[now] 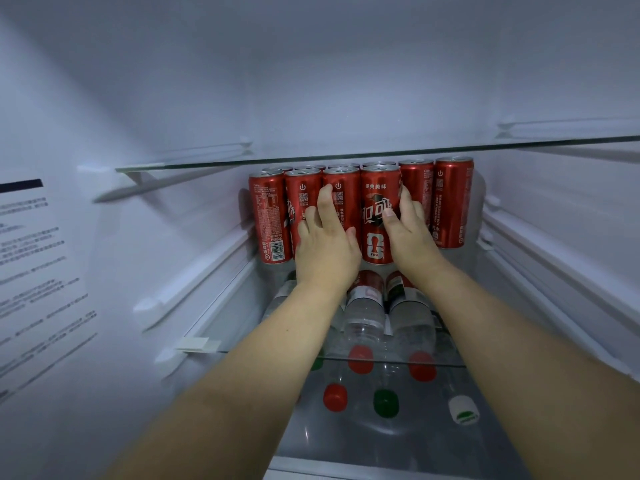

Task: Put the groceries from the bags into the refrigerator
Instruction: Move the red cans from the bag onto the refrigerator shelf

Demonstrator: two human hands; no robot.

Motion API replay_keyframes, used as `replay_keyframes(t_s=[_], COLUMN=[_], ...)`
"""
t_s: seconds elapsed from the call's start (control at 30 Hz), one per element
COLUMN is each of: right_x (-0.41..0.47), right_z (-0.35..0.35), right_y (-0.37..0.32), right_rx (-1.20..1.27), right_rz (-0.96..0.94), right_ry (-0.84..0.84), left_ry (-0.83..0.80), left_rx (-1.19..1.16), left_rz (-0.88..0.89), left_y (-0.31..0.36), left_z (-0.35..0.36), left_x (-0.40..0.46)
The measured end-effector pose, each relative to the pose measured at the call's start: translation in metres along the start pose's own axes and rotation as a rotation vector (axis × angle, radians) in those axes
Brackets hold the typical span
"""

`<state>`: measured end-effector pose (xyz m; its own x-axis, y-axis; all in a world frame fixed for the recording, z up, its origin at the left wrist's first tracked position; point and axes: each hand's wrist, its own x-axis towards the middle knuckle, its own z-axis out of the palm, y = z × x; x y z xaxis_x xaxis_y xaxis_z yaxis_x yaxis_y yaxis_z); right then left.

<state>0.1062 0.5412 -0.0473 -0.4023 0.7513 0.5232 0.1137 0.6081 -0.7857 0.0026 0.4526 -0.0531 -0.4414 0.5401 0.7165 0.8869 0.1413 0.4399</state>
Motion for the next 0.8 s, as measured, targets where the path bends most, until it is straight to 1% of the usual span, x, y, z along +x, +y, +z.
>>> replay_keyframes(t_s=[0.4, 0.6, 0.8], right_x=[0.002, -0.003, -0.026], right_z=[0.004, 0.002, -0.006], right_y=[0.004, -0.002, -0.018], right_rx=[-0.027, -0.086, -0.201], right_rz=[-0.004, 0.008, 0.178], right_ry=[0.047, 0.060, 0.056], left_ry=[0.034, -0.002, -0.100], left_rx=[0.030, 0.036, 0.041], left_rz=[0.019, 0.001, -0.021], left_y=[-0.001, 0.000, 0.005], left_z=[0.003, -0.001, -0.017], left_x=[0.001, 0.000, -0.004])
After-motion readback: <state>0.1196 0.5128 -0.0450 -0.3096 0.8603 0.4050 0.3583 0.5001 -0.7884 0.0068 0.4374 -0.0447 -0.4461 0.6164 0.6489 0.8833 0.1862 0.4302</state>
